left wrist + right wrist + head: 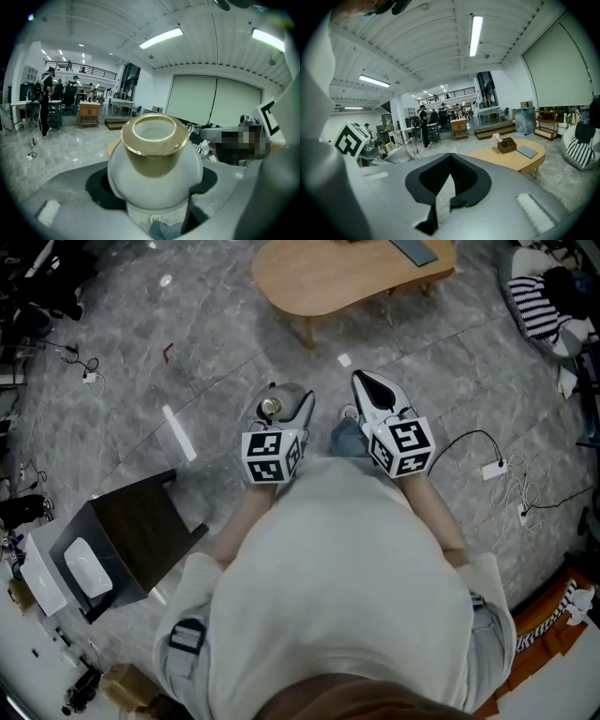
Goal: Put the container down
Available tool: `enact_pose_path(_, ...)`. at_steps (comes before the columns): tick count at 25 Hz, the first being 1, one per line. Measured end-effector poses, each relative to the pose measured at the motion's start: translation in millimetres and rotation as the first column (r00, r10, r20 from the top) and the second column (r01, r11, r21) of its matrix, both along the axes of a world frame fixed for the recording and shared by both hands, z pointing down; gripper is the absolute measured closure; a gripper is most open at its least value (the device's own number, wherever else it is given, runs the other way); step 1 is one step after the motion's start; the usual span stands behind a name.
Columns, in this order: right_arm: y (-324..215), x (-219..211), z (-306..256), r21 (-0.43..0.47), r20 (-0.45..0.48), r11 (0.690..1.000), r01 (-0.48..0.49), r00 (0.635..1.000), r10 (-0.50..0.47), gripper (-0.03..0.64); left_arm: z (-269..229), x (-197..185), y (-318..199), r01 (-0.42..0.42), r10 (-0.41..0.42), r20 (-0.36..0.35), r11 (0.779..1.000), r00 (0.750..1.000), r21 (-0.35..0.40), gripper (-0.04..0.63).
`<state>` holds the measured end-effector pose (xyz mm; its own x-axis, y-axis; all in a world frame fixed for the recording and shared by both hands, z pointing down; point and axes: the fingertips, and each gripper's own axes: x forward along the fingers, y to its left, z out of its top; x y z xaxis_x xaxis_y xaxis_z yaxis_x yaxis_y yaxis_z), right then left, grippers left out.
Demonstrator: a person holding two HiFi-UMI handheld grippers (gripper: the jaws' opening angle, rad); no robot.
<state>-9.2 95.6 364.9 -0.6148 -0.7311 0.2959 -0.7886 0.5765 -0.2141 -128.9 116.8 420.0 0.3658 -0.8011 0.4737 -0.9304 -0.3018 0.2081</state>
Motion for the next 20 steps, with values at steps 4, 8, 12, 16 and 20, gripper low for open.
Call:
enact_pose_path(4,-44,11,-4,0.010,-0.005,1.000,0.029,1.000,-0.029,0.615,-3,11,-42,0.025,-0.025,-0.004,1.000,1.000,0.008,0.247)
enact_pose_path(8,-87,26,-3,0.018,-0.007,0.998,0.057,0.998,-0.056,0.615,-3,25,-82,0.051,-0.051,-0.002,0.999,0.999,0.017,0.247)
enact_pose_path(12,-127,41,-2,0.025,-0.010,0.996,0.081,0.997,-0.081,0.615,0,38,-119,0.077,-0.077,0.005,0.997,0.997,0.023,0.247)
enact_pose_path(16,-162,51,-2,0.031,-0.008,0.994,0.103,0.995,-0.103,0.615,1,47,-150,0.108,-0.109,0.005,0.994,0.994,0.026,0.247)
enact_pose_path(20,-181,60,3,0.025,-0.001,0.993,0.113,0.994,-0.113,0.615,4,55,-168,0.132,-0.132,0.003,0.991,0.991,0.024,0.247)
